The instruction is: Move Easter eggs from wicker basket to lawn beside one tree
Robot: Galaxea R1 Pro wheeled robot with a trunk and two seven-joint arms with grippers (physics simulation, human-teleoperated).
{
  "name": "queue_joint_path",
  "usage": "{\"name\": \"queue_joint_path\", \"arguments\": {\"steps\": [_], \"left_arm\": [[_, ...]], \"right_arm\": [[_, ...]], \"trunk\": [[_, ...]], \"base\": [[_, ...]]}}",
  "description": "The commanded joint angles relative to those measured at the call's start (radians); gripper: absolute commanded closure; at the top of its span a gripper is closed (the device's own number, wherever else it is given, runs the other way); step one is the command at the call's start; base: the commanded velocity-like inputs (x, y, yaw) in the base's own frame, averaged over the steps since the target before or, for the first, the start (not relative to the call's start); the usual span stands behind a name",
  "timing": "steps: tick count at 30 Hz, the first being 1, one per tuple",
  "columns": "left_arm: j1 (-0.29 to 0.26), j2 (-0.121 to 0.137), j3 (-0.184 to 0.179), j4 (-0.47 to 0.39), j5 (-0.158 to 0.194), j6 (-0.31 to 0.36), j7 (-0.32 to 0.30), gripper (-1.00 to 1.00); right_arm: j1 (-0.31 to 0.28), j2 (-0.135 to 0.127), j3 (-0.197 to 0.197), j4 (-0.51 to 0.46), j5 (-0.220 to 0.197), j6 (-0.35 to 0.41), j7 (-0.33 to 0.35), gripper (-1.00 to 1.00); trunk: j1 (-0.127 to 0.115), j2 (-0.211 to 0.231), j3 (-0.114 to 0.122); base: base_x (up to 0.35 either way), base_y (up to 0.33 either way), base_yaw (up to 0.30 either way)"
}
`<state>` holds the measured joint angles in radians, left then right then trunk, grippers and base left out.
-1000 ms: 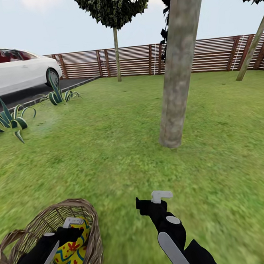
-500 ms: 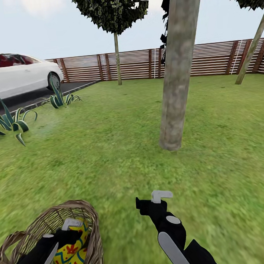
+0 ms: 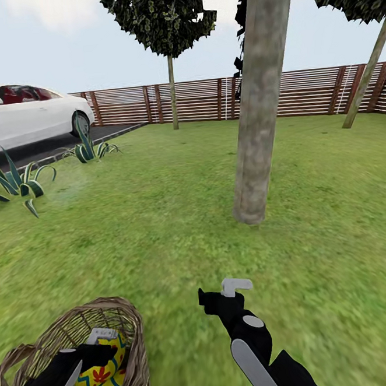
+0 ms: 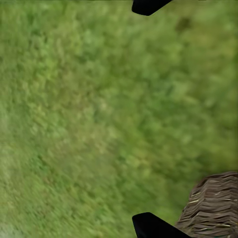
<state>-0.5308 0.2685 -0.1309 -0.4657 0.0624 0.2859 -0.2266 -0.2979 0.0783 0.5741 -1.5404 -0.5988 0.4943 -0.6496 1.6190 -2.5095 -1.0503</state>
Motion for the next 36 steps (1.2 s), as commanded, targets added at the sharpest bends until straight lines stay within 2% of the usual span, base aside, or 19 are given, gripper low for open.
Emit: {"name": "queue_joint_path", "arguments": {"steps": [1, 12, 33, 36], "left_arm": [[0.001, 0.001, -0.006, 0.002, -0.004, 0.006, 0.001, 1.0], [0.002, 0.001, -0.006, 0.002, -0.003, 0.006, 0.001, 1.0], [0.002, 0.001, -0.006, 0.002, -0.006, 0.007, 0.0, 1.0], [0.002, 0.001, -0.006, 0.002, -0.008, 0.047, -0.002, 1.0]], "right_arm": [[-0.001, 0.0, 0.001, -0.001, -0.007, 0.003, -0.009, -1.0], [-0.001, 0.0, 0.002, -0.001, -0.007, 0.003, -0.009, -1.0], [-0.001, 0.0, 0.003, -0.001, -0.007, 0.003, -0.009, -1.0], [-0.001, 0.0, 0.002, -0.001, -0.007, 0.003, -0.009, -1.0]], "trunk": [[0.0, 0.0, -0.001], [0.0, 0.0, -0.001], [-0.01, 0.005, 0.08], [-0.011, 0.005, 0.092]], "base": [[0.0, 0.0, 0.0], [0.0, 0.0, 0.0], [0.0, 0.0, 0.0], [0.0, 0.0, 0.0]]}}
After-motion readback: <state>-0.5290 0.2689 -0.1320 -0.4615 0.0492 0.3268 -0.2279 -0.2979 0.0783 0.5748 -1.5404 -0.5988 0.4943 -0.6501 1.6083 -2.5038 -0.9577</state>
